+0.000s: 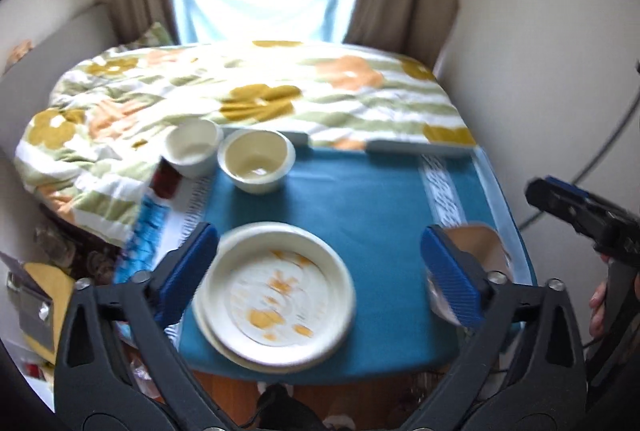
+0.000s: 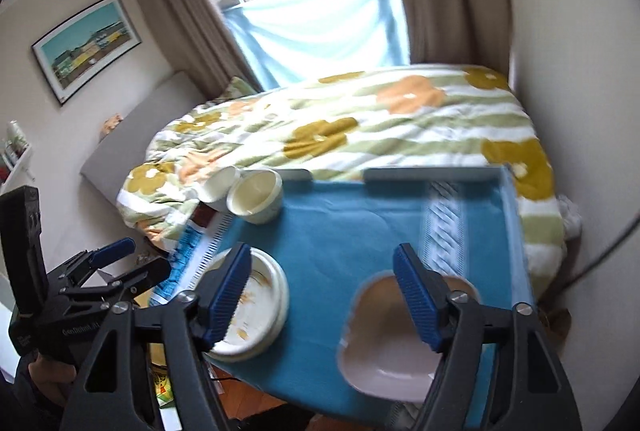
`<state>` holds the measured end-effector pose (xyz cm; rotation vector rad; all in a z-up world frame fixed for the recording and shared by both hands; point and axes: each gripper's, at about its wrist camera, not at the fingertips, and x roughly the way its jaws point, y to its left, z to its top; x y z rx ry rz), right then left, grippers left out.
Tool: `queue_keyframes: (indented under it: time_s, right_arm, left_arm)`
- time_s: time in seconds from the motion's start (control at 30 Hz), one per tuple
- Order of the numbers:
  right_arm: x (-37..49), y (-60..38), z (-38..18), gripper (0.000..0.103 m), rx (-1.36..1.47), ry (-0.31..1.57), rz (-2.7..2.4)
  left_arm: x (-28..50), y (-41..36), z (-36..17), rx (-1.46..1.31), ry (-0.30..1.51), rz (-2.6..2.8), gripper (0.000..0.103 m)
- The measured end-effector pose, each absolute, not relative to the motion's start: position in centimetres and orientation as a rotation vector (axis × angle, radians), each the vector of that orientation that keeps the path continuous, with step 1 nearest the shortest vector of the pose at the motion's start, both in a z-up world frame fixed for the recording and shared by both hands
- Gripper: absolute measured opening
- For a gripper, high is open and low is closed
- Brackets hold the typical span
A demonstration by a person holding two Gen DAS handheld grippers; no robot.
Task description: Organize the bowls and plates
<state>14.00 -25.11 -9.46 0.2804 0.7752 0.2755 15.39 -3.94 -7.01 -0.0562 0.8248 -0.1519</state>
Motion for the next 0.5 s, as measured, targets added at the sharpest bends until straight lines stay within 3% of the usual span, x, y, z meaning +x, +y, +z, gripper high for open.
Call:
queue_keyframes:
  time_s: [0.07,0.37,0.5]
  right_arm:
    - [15.7,-23.2,-8.9,0.103,0.300,0.756,0.319]
    - [26.0,-15.1,-12.0,0.103,0.252,0.900,0.276]
    - [30.9,-12.1,-15.8,0.103,0.213,1.042,0.246]
  left_arm:
    - [17.2,-1.3,-6.8,-0.090,0.825,-0.128,0.103]
    - [27.4,7.2,-11.5,-0.236,0.965,-0.110,0.102]
    - [32.5,8.2,-15.6,-0.271,1.074,-0.147,0.096]
